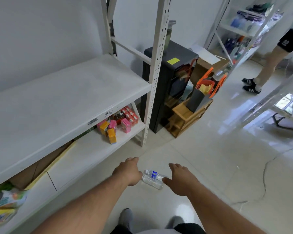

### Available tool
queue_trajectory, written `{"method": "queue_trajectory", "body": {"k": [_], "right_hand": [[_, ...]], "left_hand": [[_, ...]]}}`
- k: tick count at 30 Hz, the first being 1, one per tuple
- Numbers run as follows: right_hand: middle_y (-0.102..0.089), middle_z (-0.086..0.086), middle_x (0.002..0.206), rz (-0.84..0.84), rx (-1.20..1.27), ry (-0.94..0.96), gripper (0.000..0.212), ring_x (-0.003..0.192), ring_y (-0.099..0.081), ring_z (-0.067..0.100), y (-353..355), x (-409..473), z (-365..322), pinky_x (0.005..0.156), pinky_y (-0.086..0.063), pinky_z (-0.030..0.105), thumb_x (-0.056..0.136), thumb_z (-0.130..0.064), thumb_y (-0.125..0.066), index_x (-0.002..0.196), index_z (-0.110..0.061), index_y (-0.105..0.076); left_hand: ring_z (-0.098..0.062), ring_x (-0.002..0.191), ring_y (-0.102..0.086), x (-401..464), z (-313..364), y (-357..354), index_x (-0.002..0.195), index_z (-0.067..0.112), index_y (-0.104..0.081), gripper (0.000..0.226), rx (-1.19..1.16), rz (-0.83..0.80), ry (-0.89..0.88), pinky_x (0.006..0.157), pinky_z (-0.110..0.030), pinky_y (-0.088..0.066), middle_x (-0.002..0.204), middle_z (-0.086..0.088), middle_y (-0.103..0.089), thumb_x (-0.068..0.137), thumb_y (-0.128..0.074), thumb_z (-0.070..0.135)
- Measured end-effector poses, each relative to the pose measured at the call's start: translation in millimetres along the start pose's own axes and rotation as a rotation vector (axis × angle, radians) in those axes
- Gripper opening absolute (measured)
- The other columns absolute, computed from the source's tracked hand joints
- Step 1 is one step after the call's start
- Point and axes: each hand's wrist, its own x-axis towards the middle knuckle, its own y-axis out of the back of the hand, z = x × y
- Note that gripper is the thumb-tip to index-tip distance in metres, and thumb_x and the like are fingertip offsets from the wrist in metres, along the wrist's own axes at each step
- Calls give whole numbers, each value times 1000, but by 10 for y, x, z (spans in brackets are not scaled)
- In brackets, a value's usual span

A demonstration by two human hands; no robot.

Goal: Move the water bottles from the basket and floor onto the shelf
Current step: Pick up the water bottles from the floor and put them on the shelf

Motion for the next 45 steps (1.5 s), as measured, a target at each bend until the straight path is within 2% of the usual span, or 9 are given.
{"method": "queue_trajectory", "body": {"k": [5, 12, 19, 28, 32, 37, 45], "right_hand": [[-39, 3, 154, -41, -65, 99, 74, 135, -41, 26, 324, 546, 390, 107, -38, 36, 93, -57, -50, 153, -19, -27], [-43, 7, 149, -122, -156, 315, 72, 133, -43, 28, 797, 1226, 1124, 106, -39, 36, 93, -57, -50, 150, -16, -32], [-42, 6, 150, -234, -250, 421, 74, 133, -44, 27, 1000, 1581, 1480, 106, -39, 35, 93, -58, -50, 151, -16, -30], [-37, 4, 154, -301, -352, 465, 75, 136, -41, 25, 900, 1507, 1345, 109, -37, 35, 94, -56, -49, 154, -17, -25], [-36, 4, 155, -309, -384, 471, 75, 138, -39, 24, 751, 1472, 1281, 109, -36, 35, 94, -56, -49, 154, -17, -25], [-41, 3, 151, -340, -376, 484, 75, 132, -46, 23, 576, 1516, 1173, 106, -39, 34, 92, -57, -51, 153, -19, -29], [-39, 3, 154, -482, -333, 463, 77, 131, -49, 20, 217, 2307, 979, 109, -38, 35, 91, -56, -56, 153, -20, -29]], "left_hand": [[-25, 138, -39, 331, 384, -83, 154, 31, -21, 74, -90, 6, 111, 108, -39, -40, 159, 4, -27, 89, -54, 44], [-23, 132, -48, 580, 1088, -452, 151, 28, -32, 76, -345, 59, 338, 107, -36, -42, 152, -1, -42, 83, -58, 47], [-23, 136, -44, 483, 1599, -926, 153, 30, -25, 79, -525, 77, 529, 108, -34, -40, 157, -2, -32, 85, -57, 52], [-23, 134, -46, 162, 1323, -1250, 153, 23, -27, 75, -756, 196, 648, 107, -31, -40, 155, -7, -35, 90, -58, 49], [-24, 138, -41, 111, 1179, -1516, 153, 22, -27, 74, -866, 226, 665, 109, -30, -37, 156, -8, -34, 91, -58, 46], [-24, 141, -37, 121, 1113, -1766, 154, 21, -24, 74, -969, 242, 678, 111, -30, -32, 158, -7, -31, 93, -58, 44], [-22, 138, -42, 570, 1069, -2038, 153, 21, -29, 78, -1265, 370, 825, 113, -35, -35, 156, -6, -36, 89, -65, 47]]}}
